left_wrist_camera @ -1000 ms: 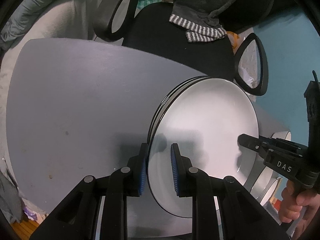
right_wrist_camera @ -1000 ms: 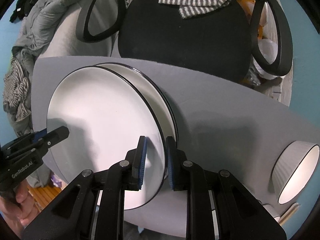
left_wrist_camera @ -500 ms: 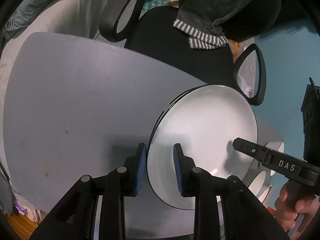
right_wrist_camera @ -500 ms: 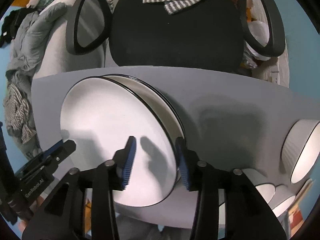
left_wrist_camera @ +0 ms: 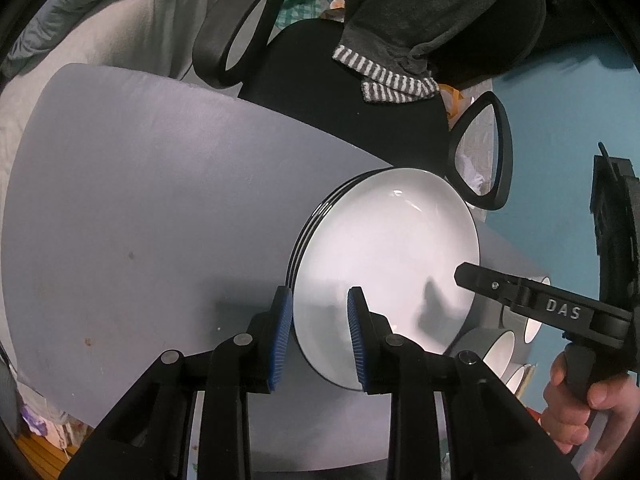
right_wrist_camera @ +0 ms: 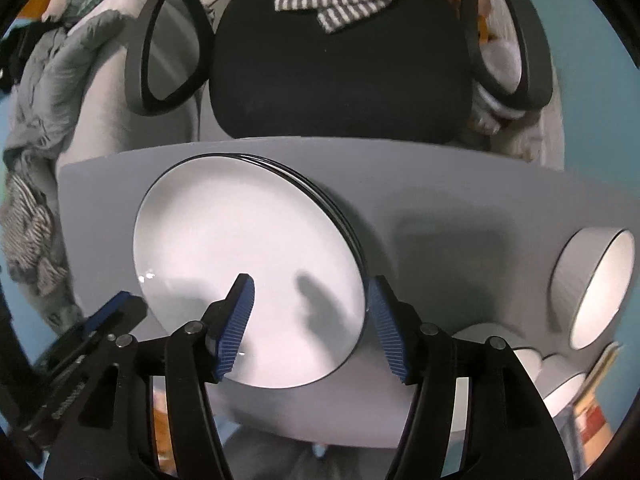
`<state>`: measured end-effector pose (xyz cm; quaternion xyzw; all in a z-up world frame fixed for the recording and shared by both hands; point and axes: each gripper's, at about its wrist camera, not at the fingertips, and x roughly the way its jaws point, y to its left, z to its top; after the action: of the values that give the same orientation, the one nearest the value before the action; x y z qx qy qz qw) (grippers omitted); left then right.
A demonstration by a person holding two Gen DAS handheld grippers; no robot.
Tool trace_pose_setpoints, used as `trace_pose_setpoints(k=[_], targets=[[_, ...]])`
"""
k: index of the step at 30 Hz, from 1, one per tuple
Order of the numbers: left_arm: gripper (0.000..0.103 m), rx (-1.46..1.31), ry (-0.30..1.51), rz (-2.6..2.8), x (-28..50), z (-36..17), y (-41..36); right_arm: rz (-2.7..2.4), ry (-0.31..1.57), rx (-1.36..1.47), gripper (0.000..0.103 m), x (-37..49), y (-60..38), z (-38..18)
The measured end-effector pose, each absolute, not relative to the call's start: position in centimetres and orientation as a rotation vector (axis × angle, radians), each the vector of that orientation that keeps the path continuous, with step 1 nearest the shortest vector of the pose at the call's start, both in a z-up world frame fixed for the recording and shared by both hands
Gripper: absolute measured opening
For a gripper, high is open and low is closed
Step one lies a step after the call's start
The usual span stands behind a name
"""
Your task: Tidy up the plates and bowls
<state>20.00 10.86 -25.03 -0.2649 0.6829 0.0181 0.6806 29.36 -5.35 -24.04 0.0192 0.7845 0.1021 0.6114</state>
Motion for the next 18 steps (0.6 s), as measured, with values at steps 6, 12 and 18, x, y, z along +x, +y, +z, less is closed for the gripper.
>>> trace_pose_setpoints(k=[6,12,18], targets=[[0.048,-0.525,1.485,0.015,18.9,-23.1,10.5,0.237,1.737,-0.087,0.061,28.3,-4.7,-22.7],[0.051,-0.48,1.463,-0.028,17.4,-21.2,10.0,0.259,1.636,-0.19,0.062,27.2,-4.0,-20.4],[0.063,-0.442,1.396,-0.028,16.2,-18.5,9.7,0.274,1.526,-0.275,0.066,25.9,-4.1,-17.7]])
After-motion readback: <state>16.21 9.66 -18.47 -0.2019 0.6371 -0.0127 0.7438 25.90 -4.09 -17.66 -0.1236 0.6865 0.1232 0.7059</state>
